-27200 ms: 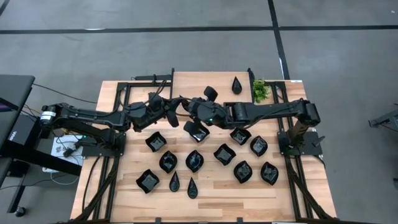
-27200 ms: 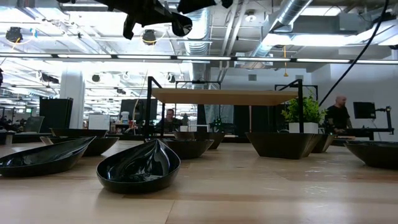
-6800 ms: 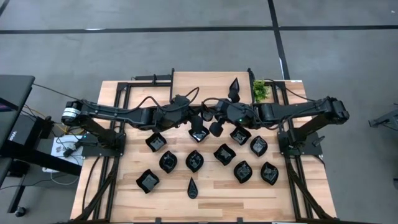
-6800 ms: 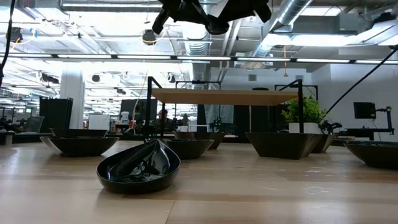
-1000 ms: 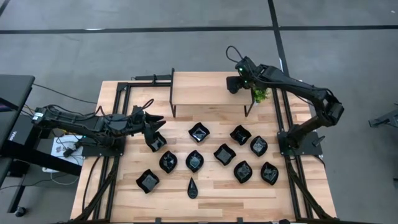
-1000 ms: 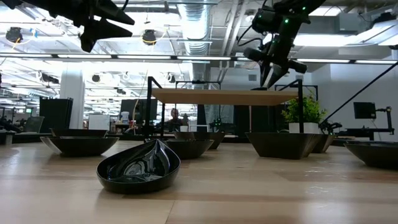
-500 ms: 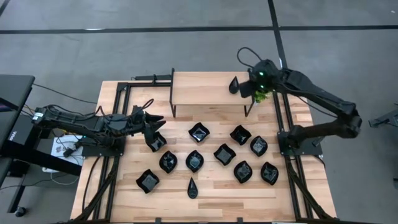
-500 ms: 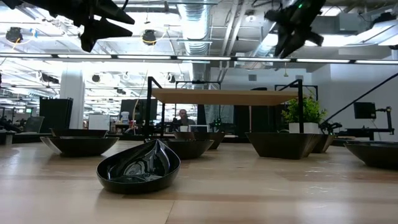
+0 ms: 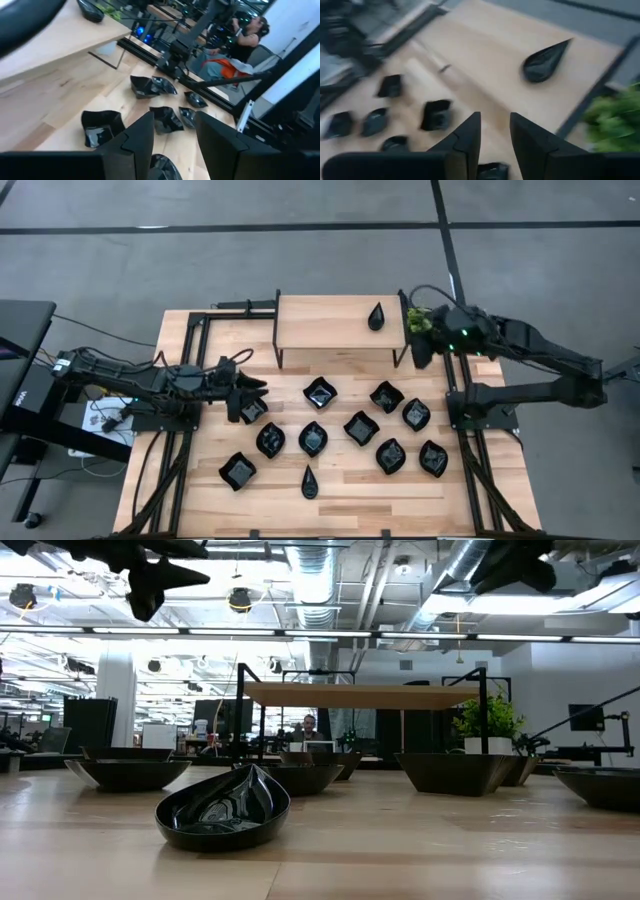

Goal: Pick & Place Mini shaped plates
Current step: Stack the drop-shaped plate on top of the other drop-shaped plates on the shelf

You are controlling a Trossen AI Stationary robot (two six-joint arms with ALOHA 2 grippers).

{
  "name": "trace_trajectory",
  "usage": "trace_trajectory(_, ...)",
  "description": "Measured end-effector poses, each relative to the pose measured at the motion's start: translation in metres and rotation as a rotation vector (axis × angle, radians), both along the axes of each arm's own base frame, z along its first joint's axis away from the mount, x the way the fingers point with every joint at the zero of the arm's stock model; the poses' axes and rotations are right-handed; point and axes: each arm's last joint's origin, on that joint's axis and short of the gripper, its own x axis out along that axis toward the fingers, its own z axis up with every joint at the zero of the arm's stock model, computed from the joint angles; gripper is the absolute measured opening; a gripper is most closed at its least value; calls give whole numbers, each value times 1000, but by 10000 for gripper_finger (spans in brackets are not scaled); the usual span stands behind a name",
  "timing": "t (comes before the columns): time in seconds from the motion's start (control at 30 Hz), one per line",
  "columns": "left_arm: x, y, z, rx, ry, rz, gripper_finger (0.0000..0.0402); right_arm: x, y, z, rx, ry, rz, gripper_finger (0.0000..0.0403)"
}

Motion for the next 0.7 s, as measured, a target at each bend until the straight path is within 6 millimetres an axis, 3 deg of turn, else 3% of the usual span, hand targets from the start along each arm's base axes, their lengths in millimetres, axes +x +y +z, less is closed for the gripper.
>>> trace_trajectory(0.23, -1, -7, 0, 3, 0, -45, 145, 13, 30, -36, 43, -208, 215, 99)
trace_trajectory(0.43, -2, -9, 0, 3, 0, -59, 145, 41, 61, -45, 57, -398, 413, 99)
trace_trajectory(0.7, -1, -9, -1, 3, 5, -49, 145, 84, 115, -62, 155, -420, 661, 99)
